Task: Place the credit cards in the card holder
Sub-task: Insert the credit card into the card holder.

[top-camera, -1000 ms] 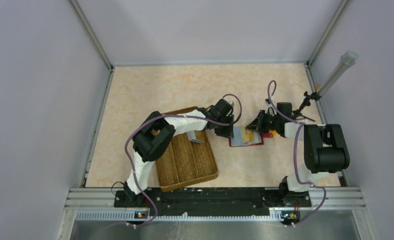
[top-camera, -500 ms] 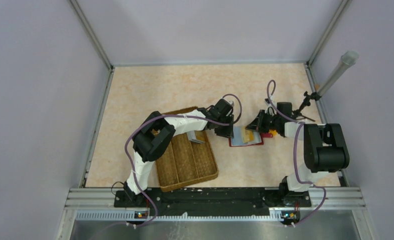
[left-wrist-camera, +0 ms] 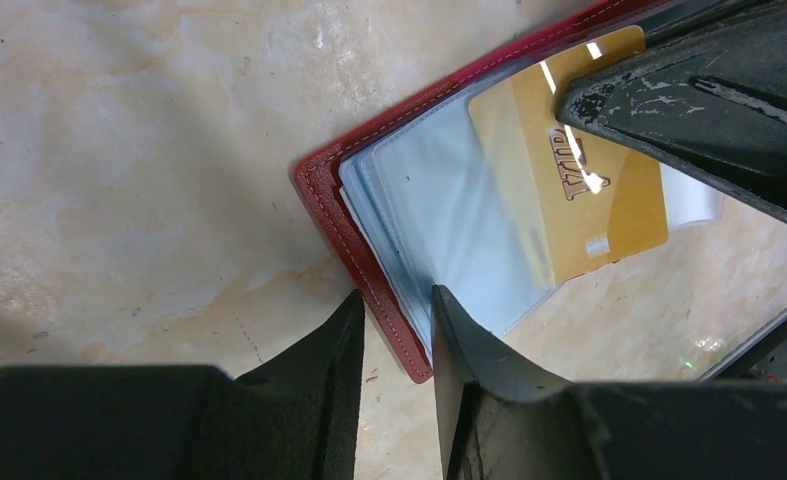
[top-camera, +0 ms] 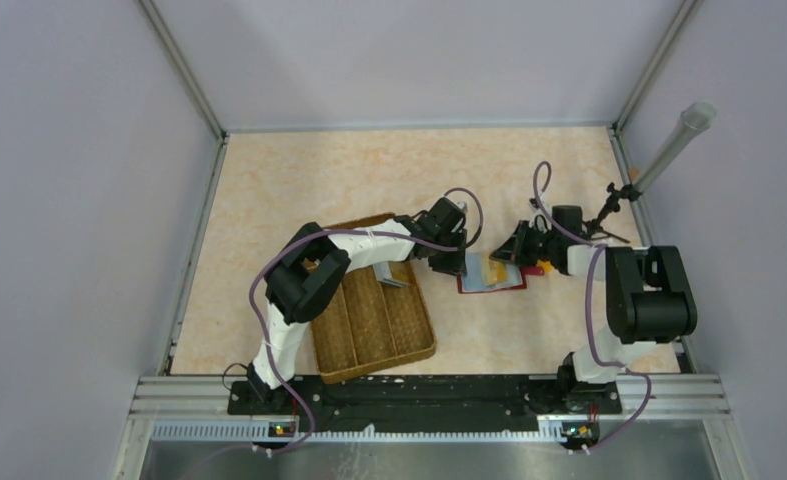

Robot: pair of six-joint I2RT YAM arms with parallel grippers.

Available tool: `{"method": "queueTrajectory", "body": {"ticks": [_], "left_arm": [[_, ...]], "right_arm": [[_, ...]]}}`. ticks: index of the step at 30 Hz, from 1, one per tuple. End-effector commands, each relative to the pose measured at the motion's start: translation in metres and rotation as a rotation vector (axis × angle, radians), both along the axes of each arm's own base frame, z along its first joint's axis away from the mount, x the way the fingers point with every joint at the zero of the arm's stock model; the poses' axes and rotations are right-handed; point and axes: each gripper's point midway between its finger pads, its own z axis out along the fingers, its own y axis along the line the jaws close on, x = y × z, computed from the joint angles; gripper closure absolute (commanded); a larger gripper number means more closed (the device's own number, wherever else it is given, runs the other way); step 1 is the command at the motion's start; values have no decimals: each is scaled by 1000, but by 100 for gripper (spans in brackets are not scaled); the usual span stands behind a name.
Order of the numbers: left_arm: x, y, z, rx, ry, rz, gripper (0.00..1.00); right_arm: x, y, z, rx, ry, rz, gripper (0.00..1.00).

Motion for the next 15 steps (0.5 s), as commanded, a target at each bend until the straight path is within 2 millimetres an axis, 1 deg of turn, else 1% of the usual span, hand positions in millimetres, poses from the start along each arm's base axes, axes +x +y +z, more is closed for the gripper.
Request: {"method": "queueTrajectory", "body": {"ticks": [1,5,9,12,15], "left_arm": [[-7,3,-13,19,34,-2,69],[-8,3,-11,7,33,-1,69],[-8,2,-10,1,35,1,70],[-8,3,-9,0,31,4,70],[-8,5,-7,1,21,7,69]], "right_arm": [[-5,-9,-24,-85,16,-79,100],[-11,-2,-24,-58,16,-109,100],[-10,7,-19,-44,1,-109,99],[-8,8,-13,-48,-10,-105,91],[-7,1,-5,-89,-24,-114,77]]}}
